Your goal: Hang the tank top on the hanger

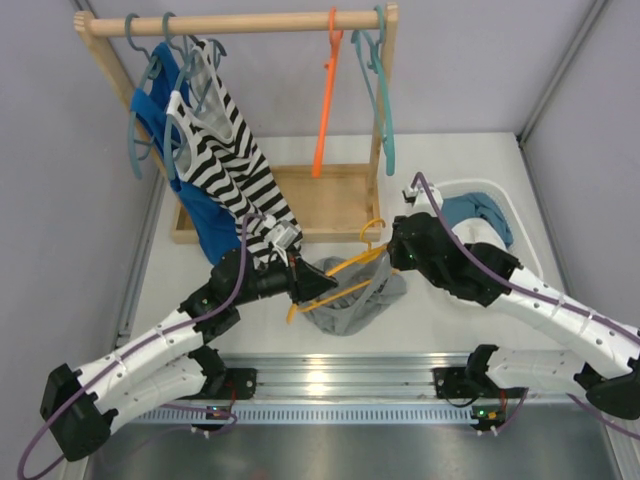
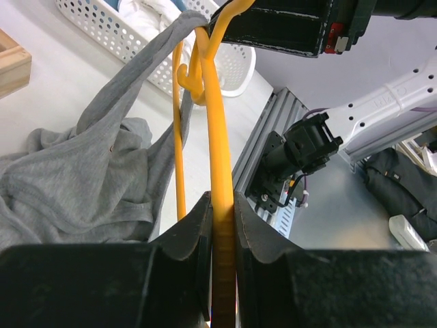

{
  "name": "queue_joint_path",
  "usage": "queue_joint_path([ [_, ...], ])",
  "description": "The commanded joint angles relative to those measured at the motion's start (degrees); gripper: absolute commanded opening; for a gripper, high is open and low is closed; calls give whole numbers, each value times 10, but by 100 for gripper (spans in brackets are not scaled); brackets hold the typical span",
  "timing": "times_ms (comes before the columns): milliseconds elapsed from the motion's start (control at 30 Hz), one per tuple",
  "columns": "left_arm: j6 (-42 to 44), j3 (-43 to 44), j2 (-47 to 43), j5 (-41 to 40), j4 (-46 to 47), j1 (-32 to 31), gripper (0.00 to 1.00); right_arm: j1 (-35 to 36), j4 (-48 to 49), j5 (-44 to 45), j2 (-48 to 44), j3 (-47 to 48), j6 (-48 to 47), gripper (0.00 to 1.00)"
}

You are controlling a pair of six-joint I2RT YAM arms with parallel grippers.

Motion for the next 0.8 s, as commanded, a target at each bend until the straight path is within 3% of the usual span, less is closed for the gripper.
queue_joint_path([
  [0,-20,-11,5,12,103,-3,0,10,25,0,-25,8,-18,25],
  [167,-53,-26,55,31,190,-3,0,10,38,-6,-52,-1,-29,34],
  [300,-67,-25,86,38,244,-3,0,10,36,-7,-68,1,-34,36],
  [767,-86,12,179,72,301,-2,0,25,169,-9,-76,-94,-119,48],
])
